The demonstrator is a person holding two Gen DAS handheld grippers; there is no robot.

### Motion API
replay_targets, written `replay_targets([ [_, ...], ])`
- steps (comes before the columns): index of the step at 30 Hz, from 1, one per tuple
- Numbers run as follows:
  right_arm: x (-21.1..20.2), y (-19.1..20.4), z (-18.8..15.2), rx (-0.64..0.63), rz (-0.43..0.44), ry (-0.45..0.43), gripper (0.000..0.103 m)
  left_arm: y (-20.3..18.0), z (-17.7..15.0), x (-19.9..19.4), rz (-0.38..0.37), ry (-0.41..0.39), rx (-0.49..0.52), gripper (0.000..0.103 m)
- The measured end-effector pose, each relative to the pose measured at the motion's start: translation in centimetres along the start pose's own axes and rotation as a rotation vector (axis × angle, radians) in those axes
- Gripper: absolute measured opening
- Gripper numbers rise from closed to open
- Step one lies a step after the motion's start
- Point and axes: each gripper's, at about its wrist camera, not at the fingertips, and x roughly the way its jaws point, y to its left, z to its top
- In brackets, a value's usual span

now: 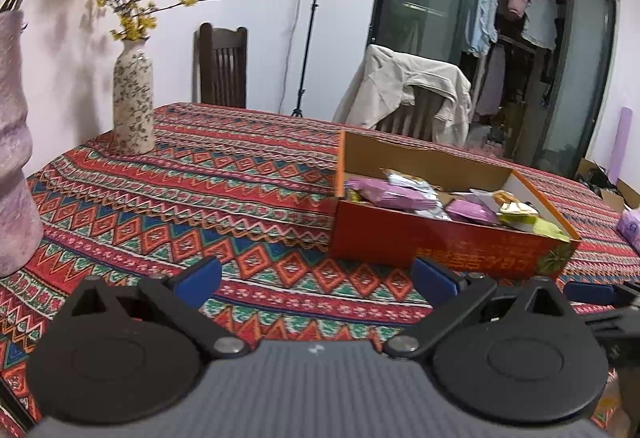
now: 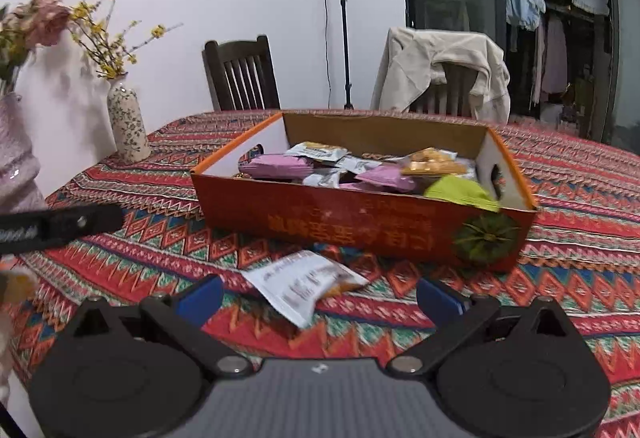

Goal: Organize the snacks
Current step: 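Move both tools away from the box toward the remaining packets on the table, then grasp a white packet with the right tool, then grasp a green snack bar with the left tool while the right holds the white packet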

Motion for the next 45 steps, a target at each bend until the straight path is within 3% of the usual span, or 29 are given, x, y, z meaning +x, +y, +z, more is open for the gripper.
replay_targets([
  [8,5.9,1.7,2.6,0.037,-0.073,0.106,0.101,2.8,0.2,1.0,0.02,0.008,-0.054,0.103],
  [12,7.7,1.8,2.6,0.036,-0.136,0.154,0.09,3.9,0.1,1.5,0.021,0.016,-0.077,0.103],
  [16,8.1,1.2,1.8,0.045,-0.146,0.179,0.09,4.4,-0.1,2.0,0.019,0.026,-0.09,0.103],
  [19,8.1,0.8,1.1,0.044,-0.143,0.195,0.08,4.3,-0.3,2.2,0.01,0.029,-0.09,0.103],
  [23,7.5,0.8,0.7,0.019,-0.126,0.168,0.055,3.9,-0.5,2.6,0.004,0.043,-0.084,0.103],
  [34,1.9,0.0,0.0,-0.027,-0.075,0.034,0.051,1.4,-0.9,1.9,-0.029,0.062,-0.015,0.103],
  [45,-2.5,-4.6,-2.4,0.025,-0.071,-0.01,0.051,-4.4,-4.9,-0.3,-0.178,0.144,0.151,0.103],
])
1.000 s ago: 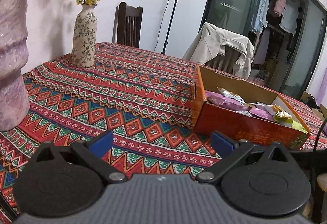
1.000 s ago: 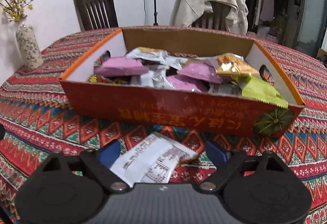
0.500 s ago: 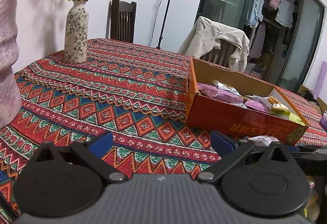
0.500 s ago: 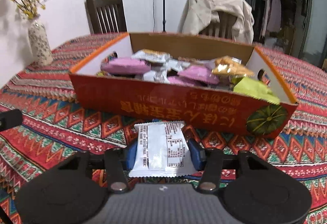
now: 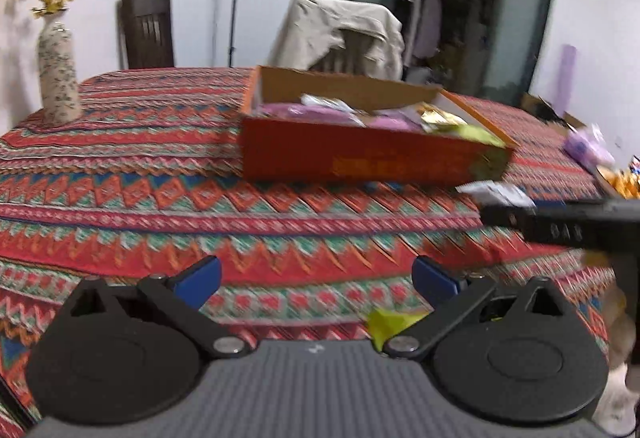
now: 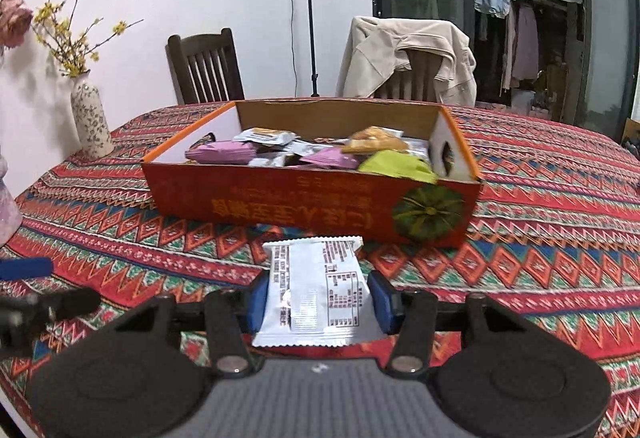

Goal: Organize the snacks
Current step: 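Grasp a green snack bar with the left tool while the right holds the white packet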

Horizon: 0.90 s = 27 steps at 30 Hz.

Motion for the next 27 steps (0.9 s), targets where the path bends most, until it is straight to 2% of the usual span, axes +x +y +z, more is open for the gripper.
replay_targets([
  [14,-1.9,-2.8,-2.2,0.022,0.06,-0.016,0.051,-5.4,-3.7,-1.1,-0.078,0.048,0.114,0.103],
  [19,-2.3,-3.2,-2.8,0.039,0.082,-0.022,0.051,-7.2,-4.1,0.3,-0.059,0.071,0.164,0.103],
  [22,-2.4,-3.5,-2.9,0.045,0.082,-0.024,0.051,-8.3,-4.4,1.5,-0.015,0.081,0.177,0.103],
  [27,-2.2,-4.0,-3.1,0.054,0.088,-0.023,0.051,-8.5,-4.0,2.6,0.051,0.081,0.121,0.103],
])
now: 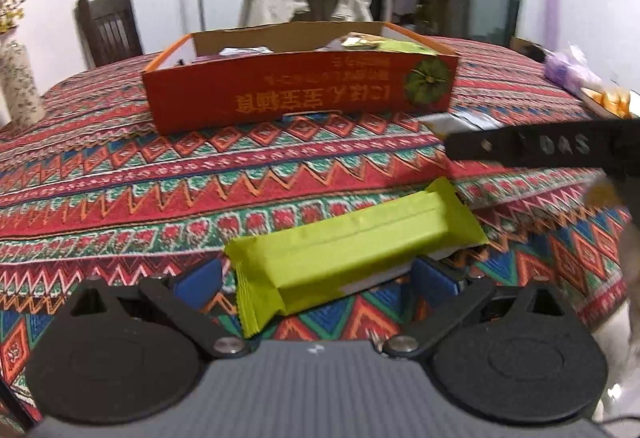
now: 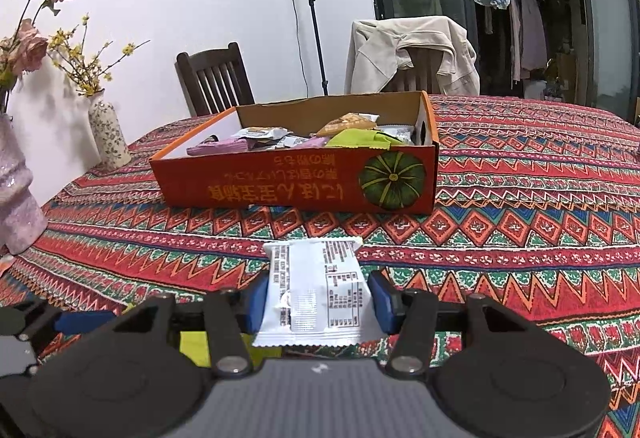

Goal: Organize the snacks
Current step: 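Grasp a green snack bar with the left tool while the right holds the white packet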

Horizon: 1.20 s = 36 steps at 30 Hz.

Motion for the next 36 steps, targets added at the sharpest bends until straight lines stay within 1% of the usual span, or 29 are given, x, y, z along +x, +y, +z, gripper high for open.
replay_targets([
  [9,0.6,-0.6,0.0,0.03,0.017,-0.007,0.051,1.1,1.7,1.6,0.128,0.013,-0.123,0.1],
  [11,0.7,-0.7,0.0,0.035,0.019,-0.008,0.051,1.6,2.0,1.8,0.159,0.013,-0.152,0.098],
  [14,1.0,-0.9,0.0,0.044,0.02,-0.005,0.052,2.4,2.3,1.9,0.193,0.005,-0.195,0.088],
  [15,1.1,-1.0,-0.1,0.046,0.021,-0.004,0.052,2.7,2.5,1.9,0.203,0.002,-0.207,0.082],
  [16,1.1,-1.0,-0.1,0.047,0.021,-0.003,0.052,2.9,2.6,1.9,0.213,-0.001,-0.217,0.079],
  [17,1.2,-1.0,-0.1,0.048,0.022,-0.002,0.052,3.2,2.7,1.9,0.221,0.0,-0.229,0.078],
  [20,1.4,-0.9,0.0,0.046,0.022,-0.001,0.052,3.9,3.0,1.8,0.211,0.007,-0.236,0.078],
  [24,1.6,-0.8,0.2,0.046,0.019,-0.005,0.052,3.7,4.1,2.2,0.191,0.017,-0.172,0.082],
  [29,1.7,-1.0,0.2,0.053,0.009,-0.008,0.052,2.9,5.2,3.5,0.147,0.032,-0.094,0.082],
  [31,1.7,-1.1,0.3,0.055,0.004,-0.009,0.052,2.7,5.3,4.2,0.126,0.049,-0.08,0.076],
  [32,1.7,-1.1,0.3,0.057,0.001,-0.01,0.052,2.7,5.3,4.4,0.116,0.053,-0.084,0.075],
  [33,1.7,-1.2,0.3,0.058,-0.001,-0.011,0.052,2.7,5.3,4.5,0.112,0.051,-0.088,0.073],
  [36,1.7,-1.3,0.3,0.063,-0.007,-0.013,0.052,2.9,5.5,4.4,0.097,0.043,-0.088,0.051],
])
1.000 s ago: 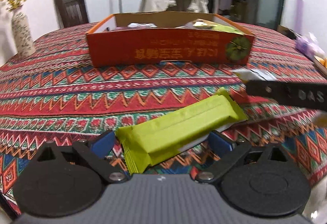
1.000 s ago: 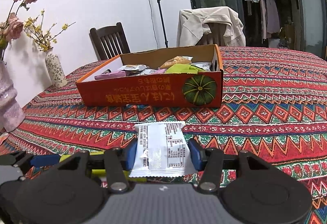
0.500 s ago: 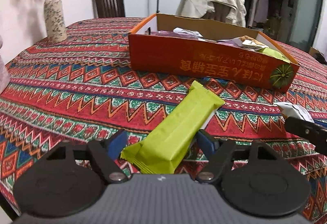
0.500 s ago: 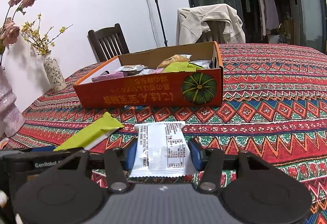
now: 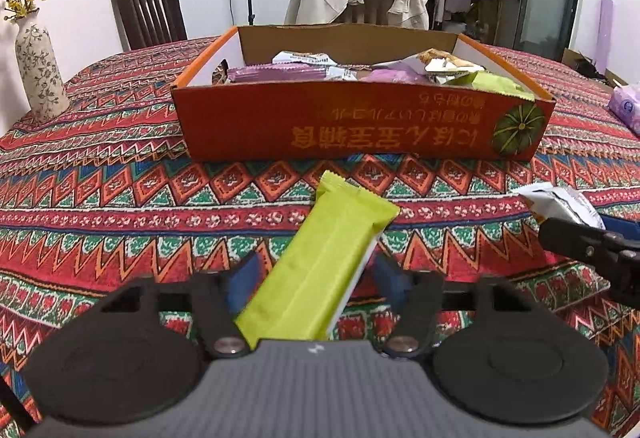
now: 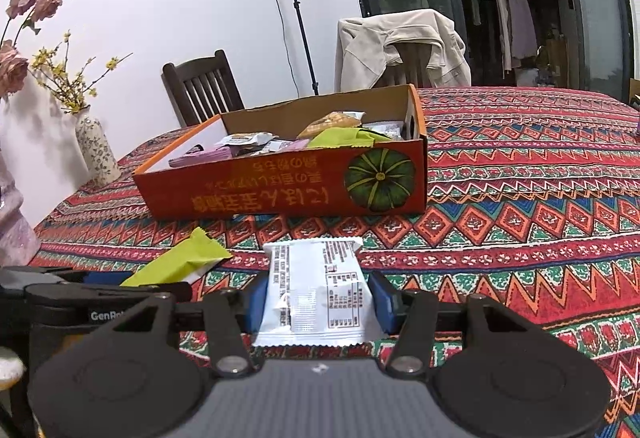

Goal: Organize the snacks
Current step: 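Grasp a green snack bar with the left tool while the right holds the white packet, then lift and carry the green bar and white packet over the box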

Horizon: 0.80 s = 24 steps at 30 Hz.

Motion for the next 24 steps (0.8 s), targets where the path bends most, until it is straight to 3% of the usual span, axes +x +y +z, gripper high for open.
replay_targets([
  [3,0.1,-0.1,0.0,0.005,-0.004,0.001,0.052,0.6,0.1,-0.2,-0.016,-0.003,-0.013,0.041],
  [10,0.3,0.4,0.0,0.001,-0.007,0.005,0.052,1.3,0.2,-0.6,-0.035,-0.012,-0.027,0.036],
  [24,-0.8,1.7,1.0,-0.027,-0.016,-0.03,0.052,2.2,1.7,-3.6,-0.069,-0.132,-0.027,0.034],
])
